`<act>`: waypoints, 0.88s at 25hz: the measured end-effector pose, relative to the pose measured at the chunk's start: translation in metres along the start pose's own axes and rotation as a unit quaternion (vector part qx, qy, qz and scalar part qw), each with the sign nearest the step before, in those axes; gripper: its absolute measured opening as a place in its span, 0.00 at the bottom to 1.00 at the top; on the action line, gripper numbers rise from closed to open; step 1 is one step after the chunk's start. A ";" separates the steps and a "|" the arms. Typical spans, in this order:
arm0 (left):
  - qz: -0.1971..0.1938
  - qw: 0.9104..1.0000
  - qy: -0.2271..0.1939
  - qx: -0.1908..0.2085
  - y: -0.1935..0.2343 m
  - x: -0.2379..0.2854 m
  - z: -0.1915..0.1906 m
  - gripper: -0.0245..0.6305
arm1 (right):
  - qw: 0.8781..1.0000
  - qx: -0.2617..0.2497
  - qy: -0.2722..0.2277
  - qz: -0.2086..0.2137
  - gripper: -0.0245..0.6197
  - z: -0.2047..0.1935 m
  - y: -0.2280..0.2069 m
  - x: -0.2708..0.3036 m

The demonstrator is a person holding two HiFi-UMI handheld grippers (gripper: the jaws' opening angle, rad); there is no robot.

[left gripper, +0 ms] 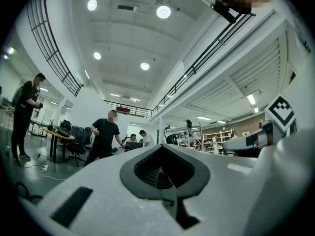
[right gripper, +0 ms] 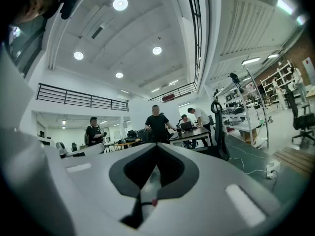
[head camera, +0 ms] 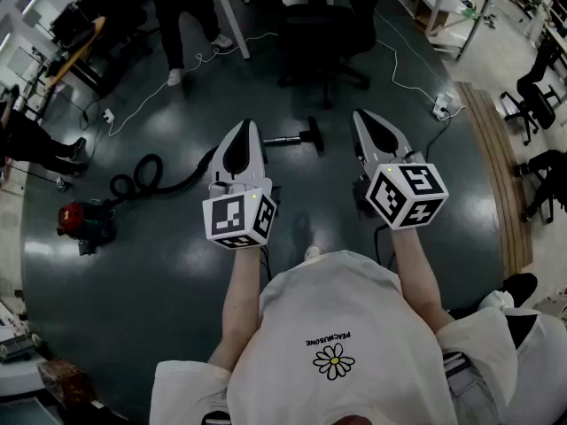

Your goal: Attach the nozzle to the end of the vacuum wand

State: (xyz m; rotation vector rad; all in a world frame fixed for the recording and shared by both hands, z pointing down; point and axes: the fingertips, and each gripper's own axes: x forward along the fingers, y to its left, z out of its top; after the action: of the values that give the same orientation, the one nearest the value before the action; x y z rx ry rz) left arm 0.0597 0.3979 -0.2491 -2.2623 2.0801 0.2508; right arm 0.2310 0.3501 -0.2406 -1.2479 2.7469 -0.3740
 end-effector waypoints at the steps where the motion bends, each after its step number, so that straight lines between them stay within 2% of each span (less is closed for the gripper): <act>1: 0.000 1.000 0.000 -0.001 0.000 -0.001 -0.001 0.04 | 1.000 -0.001 0.001 0.002 0.05 -0.001 0.001 0.000; 9: 0.002 1.000 -0.002 0.000 -0.001 -0.001 -0.001 0.04 | 1.000 -0.004 0.002 0.012 0.05 -0.003 0.003 0.001; 15: 0.015 1.000 0.000 -0.009 0.015 -0.011 -0.004 0.04 | 0.999 0.026 -0.002 0.030 0.05 -0.008 0.014 0.002; 22: 0.022 1.000 -0.003 -0.014 0.026 -0.018 -0.005 0.04 | 0.999 0.024 0.000 0.036 0.05 -0.011 0.020 0.006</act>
State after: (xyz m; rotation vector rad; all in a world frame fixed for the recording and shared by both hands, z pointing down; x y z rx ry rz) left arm 0.0333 0.4126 -0.2395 -2.2303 2.1381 0.2896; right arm 0.2108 0.3603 -0.2354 -1.1341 2.7572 -0.4310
